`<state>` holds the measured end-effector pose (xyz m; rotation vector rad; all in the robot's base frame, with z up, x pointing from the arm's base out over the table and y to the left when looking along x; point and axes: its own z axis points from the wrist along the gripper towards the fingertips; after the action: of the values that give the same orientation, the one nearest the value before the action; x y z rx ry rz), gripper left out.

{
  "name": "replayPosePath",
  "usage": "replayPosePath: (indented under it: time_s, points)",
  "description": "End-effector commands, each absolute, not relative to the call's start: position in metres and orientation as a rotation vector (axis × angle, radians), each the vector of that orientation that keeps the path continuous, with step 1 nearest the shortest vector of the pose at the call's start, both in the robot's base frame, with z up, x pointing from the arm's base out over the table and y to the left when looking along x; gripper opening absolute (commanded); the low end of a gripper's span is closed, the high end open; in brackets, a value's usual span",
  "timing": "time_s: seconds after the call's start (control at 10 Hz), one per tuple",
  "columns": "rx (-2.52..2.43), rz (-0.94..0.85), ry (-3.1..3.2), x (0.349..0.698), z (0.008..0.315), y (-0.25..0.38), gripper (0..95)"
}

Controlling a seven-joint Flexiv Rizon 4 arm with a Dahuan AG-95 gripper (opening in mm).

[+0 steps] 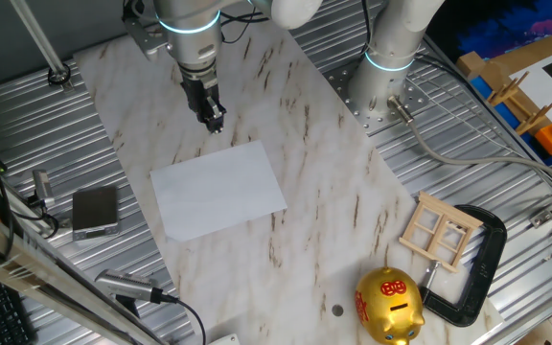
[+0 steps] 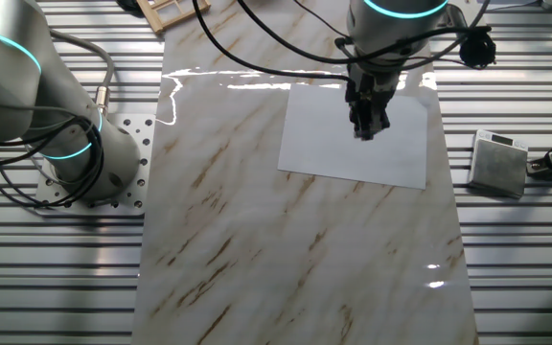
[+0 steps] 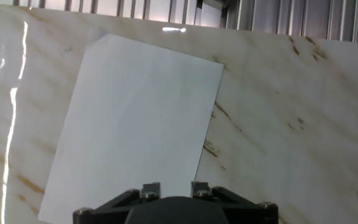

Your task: Flip over and spread out the paper that is laid flat on the table

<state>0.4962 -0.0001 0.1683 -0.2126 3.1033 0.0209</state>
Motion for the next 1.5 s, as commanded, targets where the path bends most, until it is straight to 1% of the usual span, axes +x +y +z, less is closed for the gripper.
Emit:
replayPosePath:
  time_s: [0.1,0.2,0.7,0.8,0.9,1.5]
  points:
    - [-0.333,0.038,3.089,0.4963,0.1684,0.0000,0.0]
    - [-0.396,0.028,3.082,0.4963,0.1684,0.0000,0.0]
    - [-0.386,0.017,3.088,0.4963,0.1684,0.0000,0.0]
    - [-0.502,0.014,3.071,0.4963,0.1684,0.0000,0.0]
    - [-0.423,0.021,3.085,0.4963,0.1684,0.0000,0.0]
    - [-0.654,0.069,3.107,0.4963,0.1684,0.0000,0.0]
